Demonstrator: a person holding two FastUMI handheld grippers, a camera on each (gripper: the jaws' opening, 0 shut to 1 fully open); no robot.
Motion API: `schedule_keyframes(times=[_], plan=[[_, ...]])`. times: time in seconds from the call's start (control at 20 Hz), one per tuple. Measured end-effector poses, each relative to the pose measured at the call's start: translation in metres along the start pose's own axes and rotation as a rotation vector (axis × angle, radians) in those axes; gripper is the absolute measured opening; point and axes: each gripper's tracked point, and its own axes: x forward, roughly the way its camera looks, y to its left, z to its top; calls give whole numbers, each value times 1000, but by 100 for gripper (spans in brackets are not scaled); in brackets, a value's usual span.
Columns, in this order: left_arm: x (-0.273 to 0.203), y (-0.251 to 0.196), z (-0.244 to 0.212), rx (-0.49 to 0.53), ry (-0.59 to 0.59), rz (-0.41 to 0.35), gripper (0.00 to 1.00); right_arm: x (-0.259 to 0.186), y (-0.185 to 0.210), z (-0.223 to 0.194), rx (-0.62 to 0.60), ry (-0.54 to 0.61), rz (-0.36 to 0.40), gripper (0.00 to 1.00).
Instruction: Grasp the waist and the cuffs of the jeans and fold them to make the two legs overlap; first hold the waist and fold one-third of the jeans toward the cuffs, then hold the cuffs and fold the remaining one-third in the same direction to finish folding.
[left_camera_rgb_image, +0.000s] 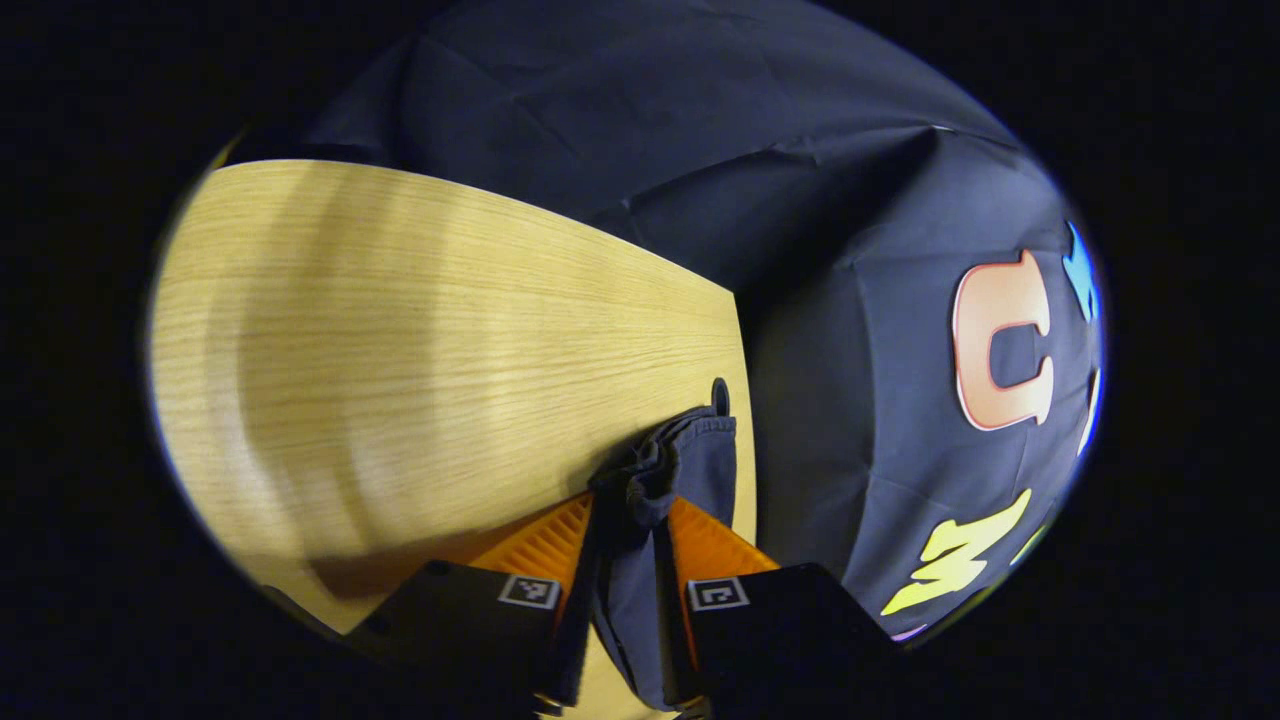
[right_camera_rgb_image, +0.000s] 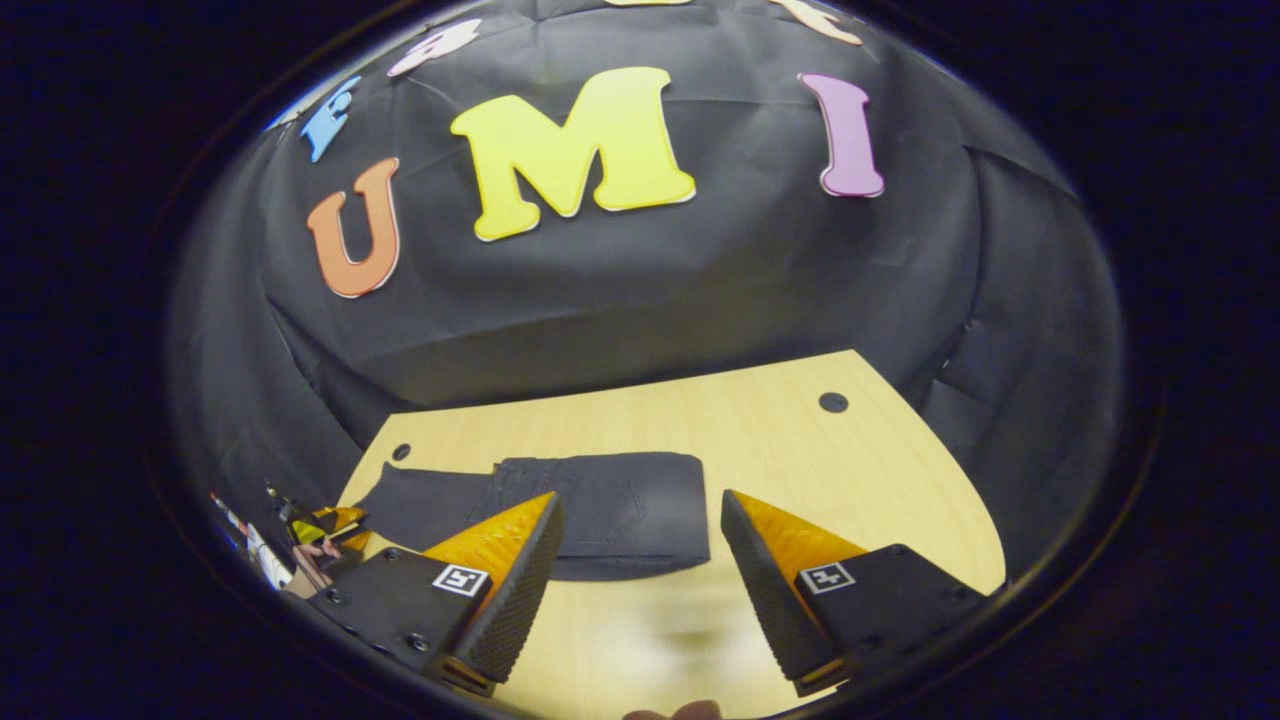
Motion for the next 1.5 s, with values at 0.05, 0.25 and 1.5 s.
schedule_keyframes(times=[0.05,0.25,1.5], plan=[[0,0,0,22,2,3,24,-2,-5,-2,8,-2,-7,96],[-11,-28,1,105,-29,-60,11,-17,-26,-1,-17,-38,-43,96],[-90,-237,-340,1187,-57,-413,10,-132,-170,-17,-144,-171,-92,94]])
